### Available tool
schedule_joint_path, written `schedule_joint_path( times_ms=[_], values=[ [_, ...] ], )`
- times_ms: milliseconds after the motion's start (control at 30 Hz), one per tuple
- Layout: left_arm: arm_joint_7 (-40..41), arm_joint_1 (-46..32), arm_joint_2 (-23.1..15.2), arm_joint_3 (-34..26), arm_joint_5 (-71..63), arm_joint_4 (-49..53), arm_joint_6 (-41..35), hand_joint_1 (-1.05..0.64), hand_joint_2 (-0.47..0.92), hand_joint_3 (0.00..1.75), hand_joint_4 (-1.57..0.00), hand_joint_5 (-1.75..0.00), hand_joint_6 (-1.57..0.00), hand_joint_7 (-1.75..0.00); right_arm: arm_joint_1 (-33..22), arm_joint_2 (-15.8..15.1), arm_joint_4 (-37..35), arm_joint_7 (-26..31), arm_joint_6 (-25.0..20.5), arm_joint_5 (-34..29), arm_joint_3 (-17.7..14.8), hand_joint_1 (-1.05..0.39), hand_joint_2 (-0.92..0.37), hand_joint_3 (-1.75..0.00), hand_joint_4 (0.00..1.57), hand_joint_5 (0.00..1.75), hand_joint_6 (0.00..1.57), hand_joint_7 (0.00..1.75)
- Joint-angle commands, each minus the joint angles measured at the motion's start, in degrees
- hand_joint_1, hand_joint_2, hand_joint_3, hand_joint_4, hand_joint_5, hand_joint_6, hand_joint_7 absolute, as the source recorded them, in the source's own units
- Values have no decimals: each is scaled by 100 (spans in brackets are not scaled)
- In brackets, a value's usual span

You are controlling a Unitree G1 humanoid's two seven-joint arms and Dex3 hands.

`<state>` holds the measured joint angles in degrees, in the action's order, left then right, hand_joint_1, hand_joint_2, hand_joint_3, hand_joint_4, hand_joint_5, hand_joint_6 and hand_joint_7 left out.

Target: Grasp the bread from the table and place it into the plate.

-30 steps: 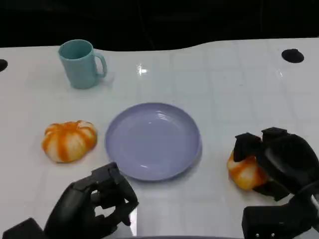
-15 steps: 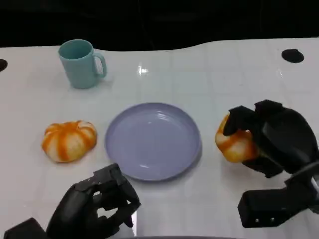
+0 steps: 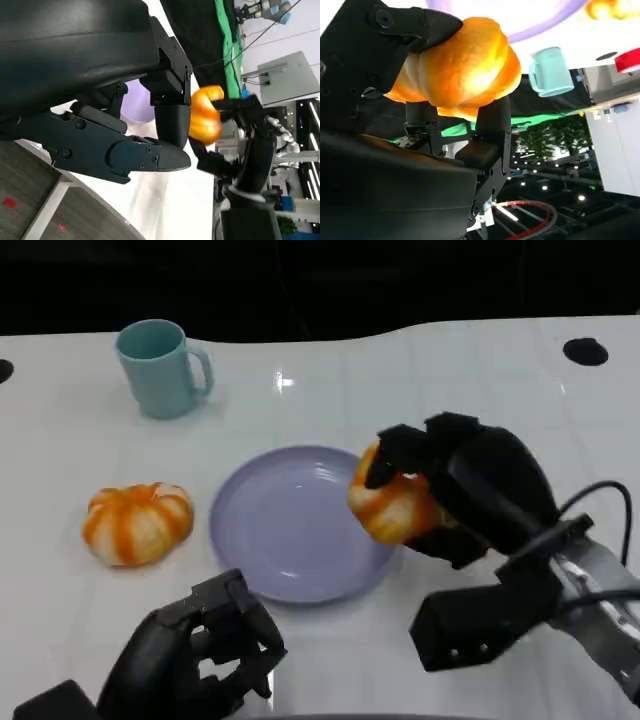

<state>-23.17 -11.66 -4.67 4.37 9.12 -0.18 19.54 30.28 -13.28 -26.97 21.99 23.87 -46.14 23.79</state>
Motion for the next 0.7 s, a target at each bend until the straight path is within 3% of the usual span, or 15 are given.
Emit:
schedule_joint_path(
  times_ms=[33, 267, 433, 500, 567, 700],
  values=[
    [-14, 14, -53, 8, 12, 37, 37, -52, 92, 33, -69, -175, -57, -160, 575, 267, -545, -46, -38, 54, 146, -20, -33, -127, 96, 175, 70, 174],
    [73, -11, -56, 63, -51, -103, -113, -54, 92, 32, -70, -175, -57, -161, 1343, 773, -1658, -148, -108, 184, 303, -22, -34, -128, 95, 175, 78, 161],
    [96, -4, -56, 79, -111, -62, -25, -52, 92, 32, -70, -175, -57, -159, 1659, 1019, -2410, -108, -23, 254, 405, -21, -37, -119, 90, 175, 76, 156],
    [86, -44, -54, 86, -119, -101, -12, -51, 92, 32, -68, -175, -57, -158, 1715, 1087, -2598, 5, -6, 225, 454, -20, -35, -120, 85, 175, 84, 128],
    [59, -82, -46, 95, -101, -132, 27, -50, 92, 32, -68, -175, -58, -158, 1746, 1129, -2662, -73, -45, 263, 470, -22, -42, -102, 82, 157, 89, 94],
    [44, -103, -54, 83, -68, -157, 32, -51, 92, 33, -69, -175, -59, -158, 1836, 1070, -2545, -863, -389, 285, 577, -37, -77, -35, 56, 76, 72, 22]
  ],
)
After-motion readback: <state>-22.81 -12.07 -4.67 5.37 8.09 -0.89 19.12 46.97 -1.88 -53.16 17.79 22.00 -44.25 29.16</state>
